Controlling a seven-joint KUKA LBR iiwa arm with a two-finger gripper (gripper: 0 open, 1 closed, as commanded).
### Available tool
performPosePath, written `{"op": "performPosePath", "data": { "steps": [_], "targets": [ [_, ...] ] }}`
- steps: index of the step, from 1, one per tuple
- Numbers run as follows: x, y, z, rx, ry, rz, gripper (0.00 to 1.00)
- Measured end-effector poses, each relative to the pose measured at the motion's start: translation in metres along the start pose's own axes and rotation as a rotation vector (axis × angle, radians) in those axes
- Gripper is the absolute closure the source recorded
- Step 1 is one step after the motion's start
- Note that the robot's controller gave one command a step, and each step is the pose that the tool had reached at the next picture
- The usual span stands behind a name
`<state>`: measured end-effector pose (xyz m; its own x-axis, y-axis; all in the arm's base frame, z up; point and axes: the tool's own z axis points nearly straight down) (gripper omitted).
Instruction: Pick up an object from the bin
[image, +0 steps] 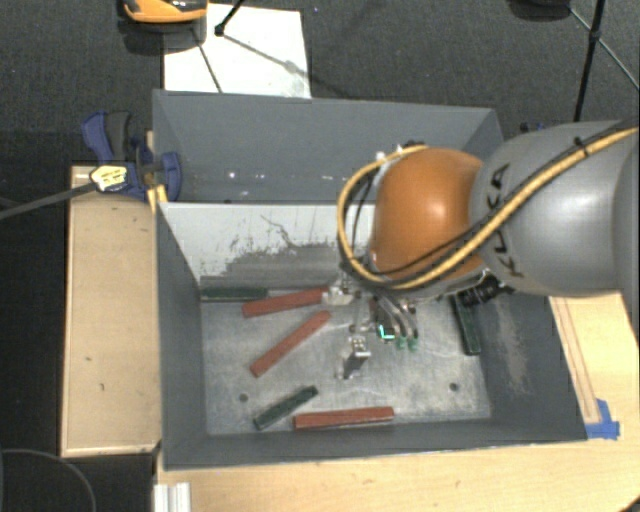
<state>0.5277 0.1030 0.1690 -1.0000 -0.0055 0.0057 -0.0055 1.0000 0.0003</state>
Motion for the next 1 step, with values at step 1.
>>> {"op": "performPosePath", "data": {
  "steps": [1],
  "targets": [
    [-0.0019, -0.0005, -0.004, -0.001, -0.008, 0.003, 0.0]
  ]
}}
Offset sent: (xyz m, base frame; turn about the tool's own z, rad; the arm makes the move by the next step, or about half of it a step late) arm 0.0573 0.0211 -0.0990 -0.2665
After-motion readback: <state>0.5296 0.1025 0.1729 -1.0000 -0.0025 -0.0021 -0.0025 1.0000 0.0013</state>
